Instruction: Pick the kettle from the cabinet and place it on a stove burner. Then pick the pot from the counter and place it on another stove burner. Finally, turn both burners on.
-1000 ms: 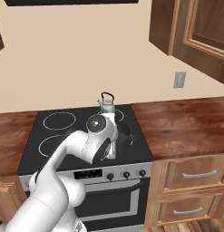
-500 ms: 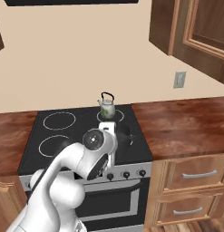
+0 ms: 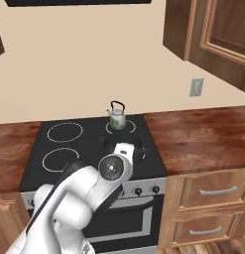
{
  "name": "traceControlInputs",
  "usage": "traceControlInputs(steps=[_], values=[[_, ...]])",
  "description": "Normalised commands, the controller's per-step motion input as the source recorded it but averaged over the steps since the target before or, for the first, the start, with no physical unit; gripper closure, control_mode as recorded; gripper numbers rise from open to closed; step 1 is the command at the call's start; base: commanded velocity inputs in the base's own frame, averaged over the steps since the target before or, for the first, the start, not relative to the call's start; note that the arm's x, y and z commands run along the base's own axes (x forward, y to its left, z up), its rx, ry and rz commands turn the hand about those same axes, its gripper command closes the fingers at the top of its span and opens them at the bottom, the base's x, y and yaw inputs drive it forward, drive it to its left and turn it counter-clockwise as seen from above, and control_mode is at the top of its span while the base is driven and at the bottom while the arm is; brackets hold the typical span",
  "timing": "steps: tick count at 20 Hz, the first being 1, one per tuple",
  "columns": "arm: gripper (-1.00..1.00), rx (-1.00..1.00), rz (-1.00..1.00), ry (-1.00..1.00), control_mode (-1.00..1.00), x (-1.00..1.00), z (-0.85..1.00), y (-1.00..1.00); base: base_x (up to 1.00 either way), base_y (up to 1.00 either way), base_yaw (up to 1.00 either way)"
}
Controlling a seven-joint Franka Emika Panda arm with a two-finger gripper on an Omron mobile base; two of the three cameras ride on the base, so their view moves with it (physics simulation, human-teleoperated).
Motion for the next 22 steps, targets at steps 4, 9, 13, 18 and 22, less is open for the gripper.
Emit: traceControlInputs(steps=[4, 9, 13, 18, 22], values=[[-1.0, 0.17, -0.09, -0.01, -1.0, -0.49, -0.12, -0.14, 0.0, 0.0, 0.0], [-1.0, 0.16, -0.11, -0.03, -1.0, -0.34, -0.16, -0.03, 0.0, 0.0, 0.0], [-1.0, 0.15, -0.13, -0.07, -1.0, -0.21, -0.19, 0.0, 0.0, 0.0, 0.0], [-1.0, 0.13, -0.12, -0.12, -1.0, -0.14, -0.15, 0.0, 0.0, 0.0, 0.0], [-1.0, 0.11, -0.07, -0.15, -1.0, -0.05, -0.09, 0.05, 0.0, 0.0, 0.0]])
